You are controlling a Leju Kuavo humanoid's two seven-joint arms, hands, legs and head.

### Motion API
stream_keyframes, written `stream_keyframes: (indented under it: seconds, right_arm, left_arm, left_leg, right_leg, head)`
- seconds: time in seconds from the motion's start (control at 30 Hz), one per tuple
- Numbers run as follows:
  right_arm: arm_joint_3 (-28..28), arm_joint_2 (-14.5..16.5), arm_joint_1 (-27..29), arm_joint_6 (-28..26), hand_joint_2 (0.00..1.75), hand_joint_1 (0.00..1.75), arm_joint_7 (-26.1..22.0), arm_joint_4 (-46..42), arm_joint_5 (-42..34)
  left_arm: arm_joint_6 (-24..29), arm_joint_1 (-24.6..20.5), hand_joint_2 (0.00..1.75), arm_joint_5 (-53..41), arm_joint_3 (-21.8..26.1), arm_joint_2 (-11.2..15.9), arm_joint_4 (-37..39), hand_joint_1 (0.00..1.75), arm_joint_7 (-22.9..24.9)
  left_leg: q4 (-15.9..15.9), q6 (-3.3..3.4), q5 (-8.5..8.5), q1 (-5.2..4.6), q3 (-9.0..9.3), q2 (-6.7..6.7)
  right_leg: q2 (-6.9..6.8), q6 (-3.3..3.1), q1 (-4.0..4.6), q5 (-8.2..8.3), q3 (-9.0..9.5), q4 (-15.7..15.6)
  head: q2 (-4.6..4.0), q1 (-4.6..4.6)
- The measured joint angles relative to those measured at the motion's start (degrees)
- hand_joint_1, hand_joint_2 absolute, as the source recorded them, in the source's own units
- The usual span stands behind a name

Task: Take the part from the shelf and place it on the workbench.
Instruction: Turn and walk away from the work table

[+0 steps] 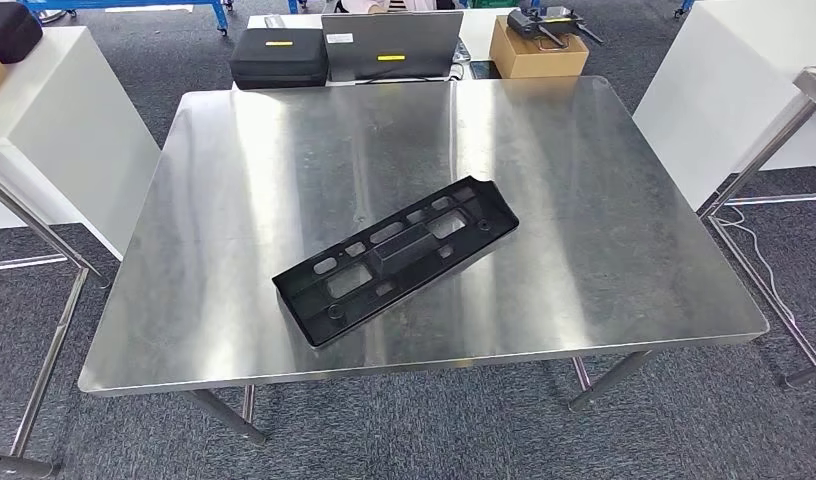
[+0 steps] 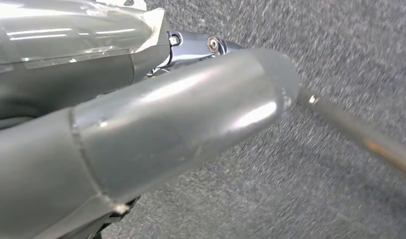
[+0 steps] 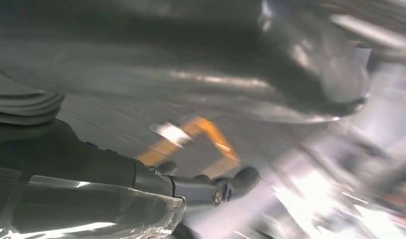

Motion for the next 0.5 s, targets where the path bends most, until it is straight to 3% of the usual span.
stream_keyframes:
  seconds: [0.07, 0.17, 0.2, 0.23, 0.27, 0.33, 0.4, 0.47, 0.5]
  right_arm:
    - [-3.02, -1.96, -3.58, 1.67, 0.0, 0.0, 3.11, 10.47, -3.66]
    - [-7.4, -4.11, -7.82, 5.97, 0.0, 0.0, 13.4, 23.01, -7.3]
    - [-8.35, -4.52, -8.38, 6.92, 0.0, 0.0, 17.1, 25.75, -7.57]
    - [-9.0, -4.79, -8.71, 7.47, 0.0, 0.0, 20.49, 28.03, -7.62]
    - [-9.51, -4.95, -8.94, 7.67, 0.0, 0.0, 23.22, 30.09, -7.6]
    - [-10.21, -5.13, -9.38, 7.76, 0.0, 0.0, 26.27, 33.22, -7.58]
    - [-10.7, -5.29, -9.89, 7.77, 0.0, 0.0, 27.22, 35.34, -7.42]
    - [-10.94, -5.43, -10.17, 7.7, 0.0, 0.0, 28.84, 36.99, -6.36]
    - [-10.93, -5.47, -10.19, 7.62, 0.0, 0.0, 30.12, 37.73, -5.32]
  left_arm:
    - [-0.03, -0.06, 0.0, 0.2, 0.31, 0.09, -0.01, 0.0, -0.32]
    - [-0.05, -0.27, 0.0, 0.03, 0.62, 0.43, -0.01, 0.0, -0.37]
    - [0.01, -0.31, 0.0, -0.15, 0.63, 0.51, -0.01, 0.0, -0.28]
    - [0.14, -0.35, 0.0, -0.34, 0.63, 0.55, -0.01, 0.0, -0.15]
    - [0.32, -0.4, 0.0, -0.57, 0.63, 0.56, -0.01, 0.0, -0.01]
    - [0.64, -0.58, 0.0, -0.91, 0.62, 0.55, -0.01, 0.0, 0.2]
    - [0.76, -0.88, 0.0, -1.06, 0.61, 0.54, -0.01, 0.0, 0.28]
    - [0.83, -1.1, 0.0, -1.09, 0.6, 0.52, -0.01, 0.0, 0.37]
    - [0.88, -1.14, 0.0, -1.1, 0.59, 0.52, -0.01, 0.0, 0.41]
  left_leg:
    - [-0.39, 1.13, 0.56, -0.11, -0.17, 0.21]
    - [-0.53, 2.24, 1.15, -0.36, -0.96, 0.49]
    - [-0.52, 2.38, 1.28, -0.5, -1.19, 0.46]
    - [-0.5, 2.46, 1.39, -0.62, -1.35, 0.4]
    - [-0.48, 2.45, 1.5, -0.73, -1.42, 0.32]
    - [-0.42, 2.24, 1.68, -0.85, -1.45, 0.21]
    - [-0.22, 1.81, 1.83, -1.18, -1.49, 0.22]
    - [-0.09, 1.3, 2.03, -1.36, -1.54, 0.25]
    - [-0.06, 1.03, 2.11, -1.25, -1.59, 0.22]
  right_leg:
    - [0.0, 0.31, -0.12, -1.27, -1.09, 1.92]
    - [0.02, -0.29, -0.19, -6.54, -6.22, 12.9]
    - [0.03, -0.23, -0.16, -7.69, -7.61, 16.14]
    - [0.03, 0.03, -0.12, -7.94, -7.99, 17.44]
    - [0.03, 0.4, -0.09, -7.2, -7.01, 16.08]
    - [0.03, 0.92, -0.07, -4.31, -2.46, 8.04]
    - [0.08, 0.55, 0.23, -2.15, 0.75, 1.46]
    - [0.13, -0.11, 0.59, -1.5, 1.07, 0.13]
    - [0.11, -0.5, 0.35, -1.25, 1.01, 0.05]
  head:
    - [0.0, 0.08]
    - [0.0, 0.26]
    - [0.0, 0.26]
    - [0.0, 0.28]
    - [0.0, 0.3]
    - [0.0, 0.33]
    - [0.0, 0.26]
    - [0.0, 0.16]
    - [0.0, 0.18]
